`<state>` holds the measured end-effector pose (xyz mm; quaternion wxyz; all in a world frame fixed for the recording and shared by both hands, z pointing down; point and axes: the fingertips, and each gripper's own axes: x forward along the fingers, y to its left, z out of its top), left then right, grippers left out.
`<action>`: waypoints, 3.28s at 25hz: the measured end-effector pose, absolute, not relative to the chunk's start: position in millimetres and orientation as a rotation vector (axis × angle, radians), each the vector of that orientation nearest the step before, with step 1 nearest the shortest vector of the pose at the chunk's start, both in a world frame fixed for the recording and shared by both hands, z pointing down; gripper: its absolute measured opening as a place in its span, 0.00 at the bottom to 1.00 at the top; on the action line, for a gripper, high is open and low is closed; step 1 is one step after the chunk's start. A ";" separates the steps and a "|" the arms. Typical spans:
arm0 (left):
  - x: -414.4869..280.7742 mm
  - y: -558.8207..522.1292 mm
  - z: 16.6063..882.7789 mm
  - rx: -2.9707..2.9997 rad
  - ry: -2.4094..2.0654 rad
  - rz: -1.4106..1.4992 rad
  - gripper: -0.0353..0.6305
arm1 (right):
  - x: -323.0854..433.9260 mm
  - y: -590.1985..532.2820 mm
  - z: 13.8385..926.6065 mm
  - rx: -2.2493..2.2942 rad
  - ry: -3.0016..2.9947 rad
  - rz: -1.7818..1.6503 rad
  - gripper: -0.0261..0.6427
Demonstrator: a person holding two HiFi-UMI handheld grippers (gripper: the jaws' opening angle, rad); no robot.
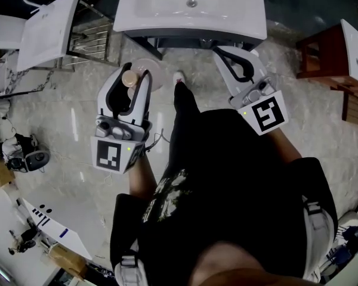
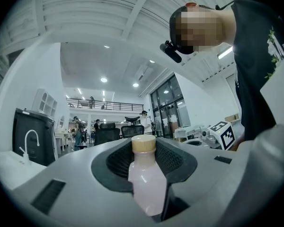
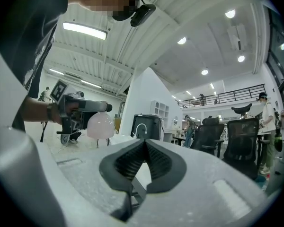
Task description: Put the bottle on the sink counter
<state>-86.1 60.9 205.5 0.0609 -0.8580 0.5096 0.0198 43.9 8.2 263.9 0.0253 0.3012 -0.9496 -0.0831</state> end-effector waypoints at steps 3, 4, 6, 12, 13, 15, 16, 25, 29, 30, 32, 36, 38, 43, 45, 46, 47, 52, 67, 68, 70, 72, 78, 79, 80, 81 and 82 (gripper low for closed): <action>-98.2 32.2 200.6 -2.607 1.526 0.076 0.28 | 25.7 -18.3 259.5 0.922 -2.946 -0.229 0.03; -102.9 22.9 198.6 -2.612 1.521 0.076 0.28 | 19.2 -26.1 257.3 0.916 -2.948 -0.224 0.03; -113.8 2.1 198.0 -2.636 1.530 0.038 0.28 | 6.0 -44.7 256.4 0.905 -2.931 -0.211 0.03; -161.7 -53.6 195.2 -2.653 1.526 0.017 0.28 | -40.3 -96.6 255.9 0.915 -2.910 -0.180 0.03; -168.6 -61.7 194.7 -2.653 1.521 0.011 0.28 | -48.0 -103.6 256.8 0.911 -2.905 -0.174 0.03; -183.5 -77.4 194.7 -2.655 1.509 0.000 0.28 | -64.8 -118.0 257.2 0.903 -2.896 -0.173 0.03; -191.6 -84.8 194.9 -2.658 1.504 -0.002 0.28 | -73.9 -125.0 256.3 0.902 -2.895 -0.179 0.03; -255.5 -150.4 207.0 -2.646 1.475 -0.060 0.28 | -137.2 -183.3 258.0 0.926 -2.854 -0.209 0.03; -279.6 -178.7 220.6 -2.669 1.460 -0.052 0.28 | -153.6 -211.0 266.3 0.973 -2.825 -0.201 0.03; -283.4 -186.3 223.4 -2.675 1.453 -0.051 0.28 | -156.4 -218.5 266.3 0.992 -2.826 -0.200 0.03; -287.0 -199.2 227.0 -2.694 1.435 -0.035 0.28 | -158.7 -230.4 266.4 1.032 -2.827 -0.189 0.03; -287.8 -236.8 232.6 -2.718 1.378 -0.047 0.28 | -155.8 -259.8 263.9 1.095 -2.829 -0.161 0.03; -289.3 -257.4 238.4 -2.741 1.382 -0.049 0.28 | -156.3 -271.9 264.3 1.112 -2.815 -0.180 0.03; -287.7 -302.6 252.4 -2.772 1.366 -0.068 0.28 | -144.1 -295.1 285.4 1.143 -2.746 -0.134 0.03; -287.3 -320.8 258.1 -2.781 1.386 -0.076 0.28 | -139.7 -306.0 296.7 1.130 -2.722 -0.115 0.03; -287.8 -330.5 261.2 -2.783 1.403 -0.077 0.28 | -139.1 -313.4 301.8 1.120 -2.719 -0.104 0.03; -288.3 -340.7 264.7 -2.782 1.423 -0.078 0.28 | -139.4 -322.5 306.6 1.110 -2.722 -0.094 0.03; -286.2 -382.5 273.7 -2.757 1.461 -0.120 0.28 | -147.9 -370.5 327.4 1.030 -2.732 -0.026 0.03; -291.4 -509.0 330.2 -2.769 1.638 -0.143 0.28 | -151.1 -469.9 372.2 0.828 -2.723 0.034 0.03; -291.5 -518.3 335.0 -2.767 1.642 -0.130 0.28 | -150.3 -475.7 378.8 0.809 -2.717 0.045 0.03; -289.8 -533.1 345.2 -2.761 1.654 -0.125 0.28 | -149.1 -485.2 392.4 0.774 -2.713 0.068 0.03; -286.9 -546.6 360.2 -2.760 1.683 -0.172 0.28 | -150.8 -494.1 410.3 0.740 -2.709 0.091 0.03; -307.1 -572.3 401.3 -2.745 1.761 -0.276 0.28 | -183.3 -506.9 455.1 0.638 -2.708 0.157 0.03; -312.5 -572.6 405.9 -2.746 1.770 -0.277 0.28 | -190.9 -506.4 461.5 0.619 -2.710 0.164 0.03; -315.8 -574.1 411.6 -2.747 1.774 -0.278 0.28 | -196.6 -507.0 468.4 0.604 -2.711 0.169 0.03; -316.4 -577.8 418.5 -2.752 1.773 -0.280 0.28 | -199.8 -509.2 475.1 0.593 -2.713 0.170 0.03; -315.0 -583.2 426.1 -2.758 1.769 -0.286 0.28 | -201.3 -512.6 481.0 0.587 -2.716 0.166 0.03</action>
